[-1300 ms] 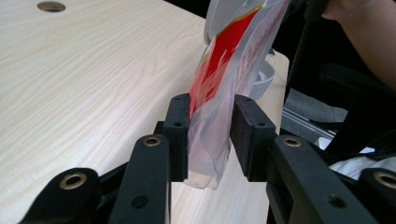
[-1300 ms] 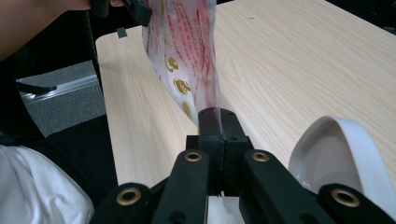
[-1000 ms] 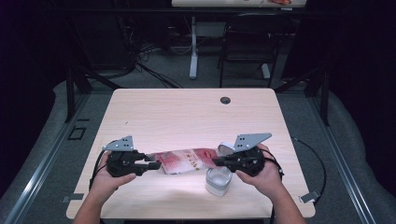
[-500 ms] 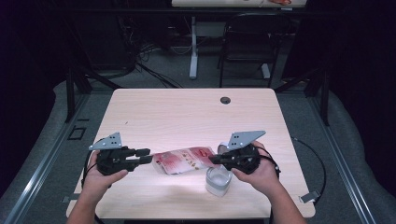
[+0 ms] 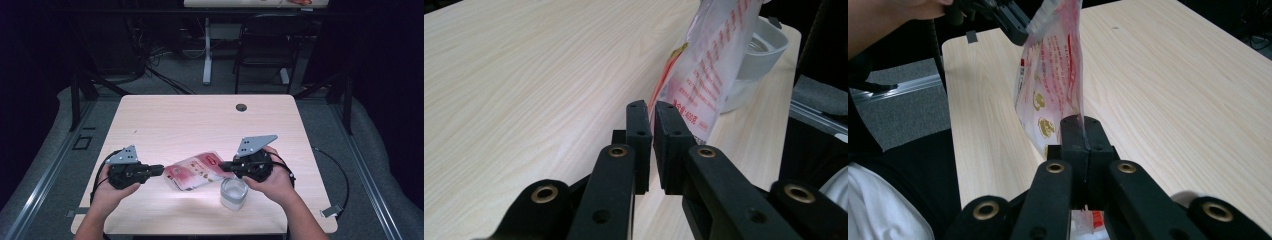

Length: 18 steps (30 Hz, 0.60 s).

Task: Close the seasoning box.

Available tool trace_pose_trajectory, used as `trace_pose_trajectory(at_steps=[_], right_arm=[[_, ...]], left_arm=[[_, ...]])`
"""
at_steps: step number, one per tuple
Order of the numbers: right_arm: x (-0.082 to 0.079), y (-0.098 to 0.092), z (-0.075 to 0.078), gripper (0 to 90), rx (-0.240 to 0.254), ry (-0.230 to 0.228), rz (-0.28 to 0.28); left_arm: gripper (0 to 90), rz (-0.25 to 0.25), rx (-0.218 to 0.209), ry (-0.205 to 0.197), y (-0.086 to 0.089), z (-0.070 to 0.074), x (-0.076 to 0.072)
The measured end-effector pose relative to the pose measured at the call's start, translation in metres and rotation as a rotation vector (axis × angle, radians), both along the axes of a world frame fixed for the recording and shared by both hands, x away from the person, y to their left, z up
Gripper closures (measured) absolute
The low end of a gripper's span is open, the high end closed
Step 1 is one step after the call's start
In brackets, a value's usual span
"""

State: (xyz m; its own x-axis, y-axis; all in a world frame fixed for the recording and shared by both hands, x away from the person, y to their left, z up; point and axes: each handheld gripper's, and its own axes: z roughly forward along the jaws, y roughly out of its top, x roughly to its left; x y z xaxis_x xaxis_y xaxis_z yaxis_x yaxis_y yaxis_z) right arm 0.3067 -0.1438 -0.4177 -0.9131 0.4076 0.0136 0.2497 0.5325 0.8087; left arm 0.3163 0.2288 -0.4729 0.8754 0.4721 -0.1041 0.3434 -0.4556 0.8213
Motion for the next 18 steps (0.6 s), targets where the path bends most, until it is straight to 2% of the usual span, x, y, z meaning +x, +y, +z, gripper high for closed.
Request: trace_pose_trajectory(at_steps=[8, 18], right_arm=[[0.003, 0.009, 0.008, 90.0, 0.004, -0.019, 0.001], [0.003, 0.016, 0.016, 90.0, 0.0, -0.048, -0.001]], left_arm=[[87.7, 0.014, -0.005, 0.009, 0.002, -0.008, 0.001], [88.0, 0.016, 0.027, 0.015, -0.002, -0.015, 0.002]])
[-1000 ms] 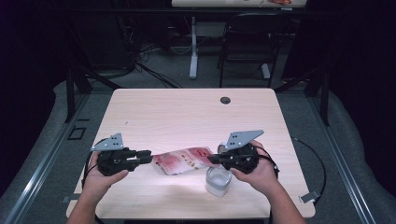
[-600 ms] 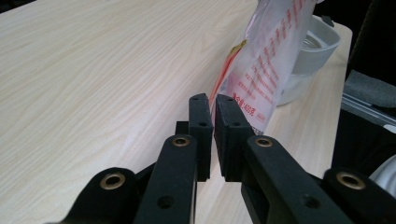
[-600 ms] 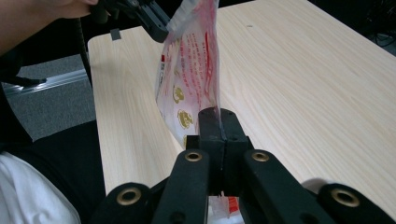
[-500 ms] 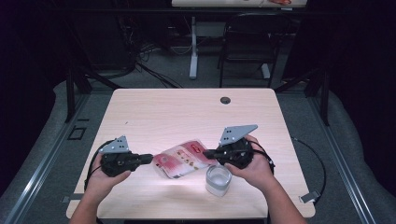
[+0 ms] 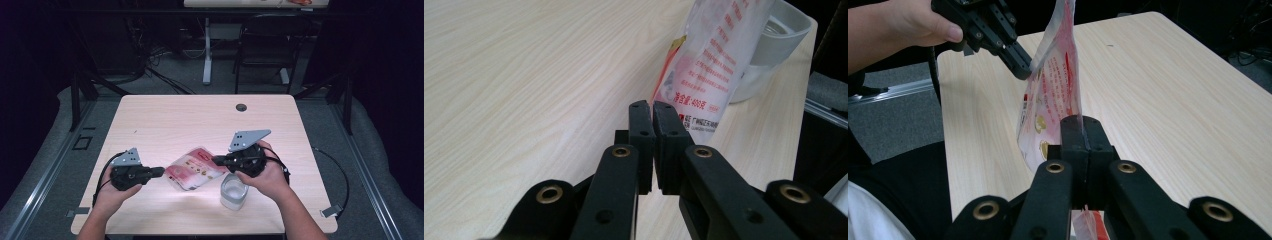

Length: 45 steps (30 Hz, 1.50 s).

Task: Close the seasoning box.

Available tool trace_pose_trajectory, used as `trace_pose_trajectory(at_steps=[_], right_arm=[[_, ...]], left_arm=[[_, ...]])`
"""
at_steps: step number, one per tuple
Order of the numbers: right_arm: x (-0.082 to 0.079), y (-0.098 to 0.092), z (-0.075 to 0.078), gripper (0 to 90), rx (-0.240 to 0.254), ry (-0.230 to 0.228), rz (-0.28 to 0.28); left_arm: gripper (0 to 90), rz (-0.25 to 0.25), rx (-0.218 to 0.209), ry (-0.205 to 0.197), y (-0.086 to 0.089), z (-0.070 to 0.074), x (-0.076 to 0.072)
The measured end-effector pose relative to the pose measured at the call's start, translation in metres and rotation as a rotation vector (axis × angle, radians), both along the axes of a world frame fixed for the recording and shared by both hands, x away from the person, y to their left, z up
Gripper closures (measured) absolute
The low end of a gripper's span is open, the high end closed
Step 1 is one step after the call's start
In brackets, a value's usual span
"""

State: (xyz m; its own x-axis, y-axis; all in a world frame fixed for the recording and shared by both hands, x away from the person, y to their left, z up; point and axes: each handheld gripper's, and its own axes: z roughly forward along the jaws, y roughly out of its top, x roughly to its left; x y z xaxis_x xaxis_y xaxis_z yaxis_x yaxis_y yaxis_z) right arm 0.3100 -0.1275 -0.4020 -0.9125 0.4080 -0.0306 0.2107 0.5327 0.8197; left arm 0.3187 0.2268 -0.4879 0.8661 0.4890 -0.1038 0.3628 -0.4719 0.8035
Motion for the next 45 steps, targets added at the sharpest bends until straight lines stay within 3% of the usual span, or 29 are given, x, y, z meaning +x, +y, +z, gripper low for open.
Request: trace_pose_trajectory(at_steps=[13, 32, 37, 45], right_arm=[[0.001, 0.011, 0.002, 90.0, -0.02, -0.021, -0.004], [-0.001, 0.023, -0.005, 90.0, -0.084, -0.054, 0.012], [-0.002, 0.028, -0.008, 90.0, -0.102, -0.057, 0.021], [-0.001, 0.028, -0.012, 89.7, -0.07, -0.031, 0.033]], left_arm=[[85.0, 0.005, 0.048, 0.055, -0.007, -0.012, 0.003], [70.8, 0.006, 0.067, 0.077, -0.015, -0.02, 0.004], [71.8, -0.003, 0.079, 0.075, -0.018, -0.021, 0.004], [72.7, -0.017, 0.079, 0.079, -0.019, -0.02, 0.002]])
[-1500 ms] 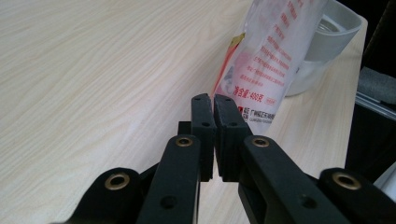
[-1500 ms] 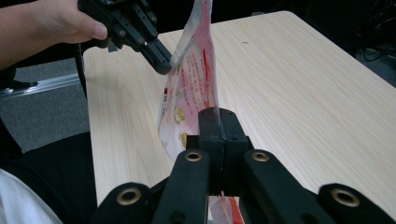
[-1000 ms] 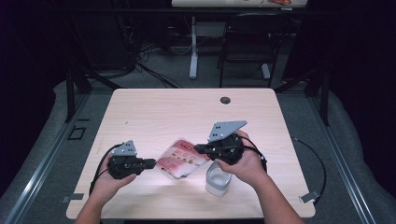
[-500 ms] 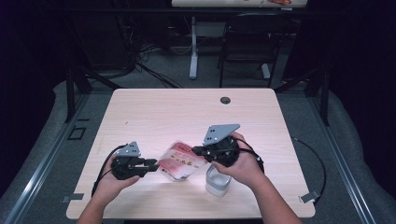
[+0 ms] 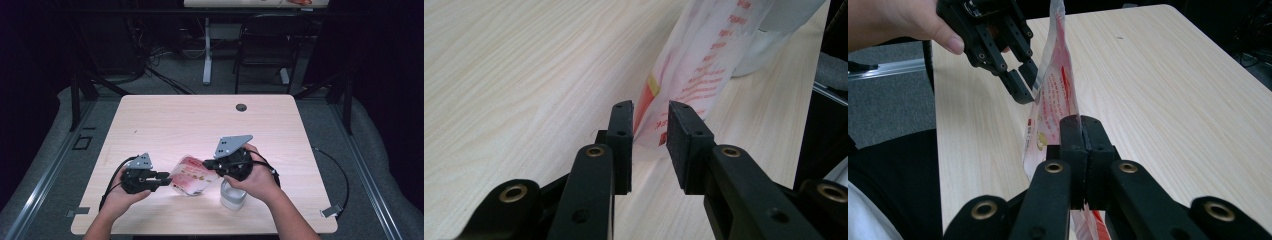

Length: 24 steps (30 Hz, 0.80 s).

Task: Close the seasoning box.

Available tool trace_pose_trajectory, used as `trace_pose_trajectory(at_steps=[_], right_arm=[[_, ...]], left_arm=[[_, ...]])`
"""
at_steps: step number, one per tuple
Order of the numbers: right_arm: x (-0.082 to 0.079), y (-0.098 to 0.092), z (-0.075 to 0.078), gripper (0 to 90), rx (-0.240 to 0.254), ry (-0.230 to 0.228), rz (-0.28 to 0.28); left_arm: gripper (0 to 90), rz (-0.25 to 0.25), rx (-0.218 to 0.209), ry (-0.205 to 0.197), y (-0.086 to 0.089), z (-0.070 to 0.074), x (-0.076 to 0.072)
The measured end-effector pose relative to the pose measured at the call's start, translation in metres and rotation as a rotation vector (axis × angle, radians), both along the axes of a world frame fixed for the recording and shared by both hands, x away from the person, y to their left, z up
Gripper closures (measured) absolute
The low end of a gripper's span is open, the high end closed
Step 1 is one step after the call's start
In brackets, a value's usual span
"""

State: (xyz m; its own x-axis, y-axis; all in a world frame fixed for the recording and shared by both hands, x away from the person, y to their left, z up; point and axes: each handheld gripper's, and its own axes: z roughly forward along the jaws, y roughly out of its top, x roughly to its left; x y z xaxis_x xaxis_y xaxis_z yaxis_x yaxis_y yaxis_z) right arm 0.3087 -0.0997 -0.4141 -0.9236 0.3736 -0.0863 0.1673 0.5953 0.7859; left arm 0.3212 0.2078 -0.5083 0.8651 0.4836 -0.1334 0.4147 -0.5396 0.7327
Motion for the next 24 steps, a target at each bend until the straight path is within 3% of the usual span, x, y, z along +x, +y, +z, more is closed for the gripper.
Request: trace_pose_trajectory(at_steps=[8, 13, 24], right_arm=[[0.0, 0.003, -0.002, 86.9, 0.044, 0.031, 0.012], [-0.001, 0.012, -0.001, 86.1, 0.046, 0.034, 0.035], [-0.001, 0.037, 0.0, 83.3, 0.051, 0.044, 0.073]], left_arm=[[66.3, -0.001, -0.032, 0.004, 0.0, 0.002, -0.003], [60.5, 0.004, -0.04, -0.01, 0.001, 0.007, -0.006], [59.0, -0.032, -0.066, -0.036, 0.003, 0.019, -0.013]])
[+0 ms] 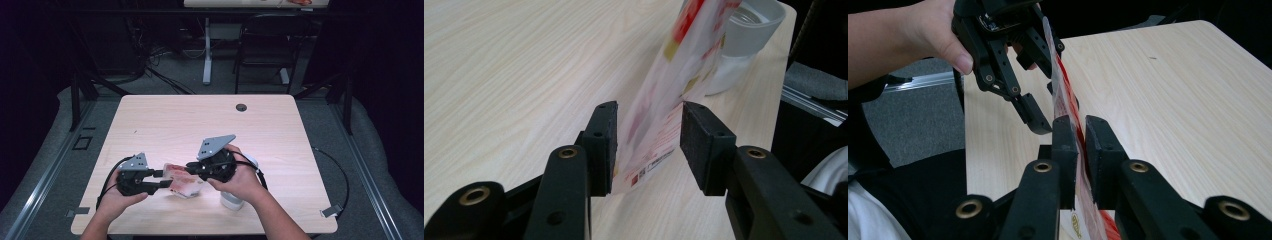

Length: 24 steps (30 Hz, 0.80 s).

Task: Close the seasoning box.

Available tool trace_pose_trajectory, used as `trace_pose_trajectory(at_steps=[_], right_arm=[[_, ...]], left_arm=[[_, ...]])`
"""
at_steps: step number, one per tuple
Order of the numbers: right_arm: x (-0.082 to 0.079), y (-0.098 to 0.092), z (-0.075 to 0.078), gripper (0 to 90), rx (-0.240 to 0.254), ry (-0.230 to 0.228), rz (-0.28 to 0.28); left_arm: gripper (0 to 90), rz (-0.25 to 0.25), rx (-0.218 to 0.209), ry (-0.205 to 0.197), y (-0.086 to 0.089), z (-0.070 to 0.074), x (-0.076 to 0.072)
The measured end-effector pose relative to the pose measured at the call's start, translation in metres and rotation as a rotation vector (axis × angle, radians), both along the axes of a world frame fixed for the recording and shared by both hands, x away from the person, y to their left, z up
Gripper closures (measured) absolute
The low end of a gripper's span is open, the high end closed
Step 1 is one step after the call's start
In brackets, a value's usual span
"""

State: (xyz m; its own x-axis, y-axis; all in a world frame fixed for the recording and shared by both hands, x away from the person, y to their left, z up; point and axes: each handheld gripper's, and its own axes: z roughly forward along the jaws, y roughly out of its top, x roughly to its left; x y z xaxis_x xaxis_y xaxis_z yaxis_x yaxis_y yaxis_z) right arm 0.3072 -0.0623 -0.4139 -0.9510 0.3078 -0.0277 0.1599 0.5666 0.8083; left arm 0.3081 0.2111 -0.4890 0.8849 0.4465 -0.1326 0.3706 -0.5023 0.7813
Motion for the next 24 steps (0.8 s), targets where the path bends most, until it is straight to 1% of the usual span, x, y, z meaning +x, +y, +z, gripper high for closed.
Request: trace_pose_trajectory(at_steps=[2, 5, 6, 9, 12, 15, 18, 21, 24], right_arm=[[0.0, 0.004, 0.0, 82.4, 0.001, 0.007, 0.008], [-0.001, 0.011, 0.0, 81.2, -0.005, 0.005, 0.017], [-0.001, 0.013, 0.001, 80.6, -0.007, 0.006, 0.021], [-0.001, 0.017, 0.002, 78.6, 0.012, 0.009, 0.027], [-0.002, 0.019, 0.006, 77.6, 0.048, 0.018, 0.032], [-0.004, 0.019, 0.01, 74.2, 0.074, 0.009, 0.027], [-0.007, 0.012, 0.017, 72.2, 0.106, 0.008, 0.021], [-0.009, -0.001, 0.023, 69.6, 0.135, -0.006, -0.01], [-0.01, -0.019, 0.029, 68.0, 0.166, -0.028, -0.057]], left_arm=[[59.1, -0.006, 0.004, 0.004, 0.001, 0.0, 0.0], [59.0, 0.008, 0.015, 0.012, 0.004, 0.0, -0.001], [59.1, 0.013, 0.009, 0.015, 0.005, -0.001, -0.002], [59.0, 0.011, 0.004, 0.02, 0.01, 0.0, -0.003], [58.7, 0.016, -0.002, 0.026, 0.014, -0.001, -0.004], [58.0, 0.021, -0.008, 0.031, 0.017, -0.002, -0.004], [57.1, 0.029, -0.007, 0.036, 0.02, -0.003, -0.004], [55.7, 0.035, -0.009, 0.04, 0.023, -0.004, -0.004], [54.7, 0.039, -0.011, 0.039, 0.026, -0.004, -0.005]])
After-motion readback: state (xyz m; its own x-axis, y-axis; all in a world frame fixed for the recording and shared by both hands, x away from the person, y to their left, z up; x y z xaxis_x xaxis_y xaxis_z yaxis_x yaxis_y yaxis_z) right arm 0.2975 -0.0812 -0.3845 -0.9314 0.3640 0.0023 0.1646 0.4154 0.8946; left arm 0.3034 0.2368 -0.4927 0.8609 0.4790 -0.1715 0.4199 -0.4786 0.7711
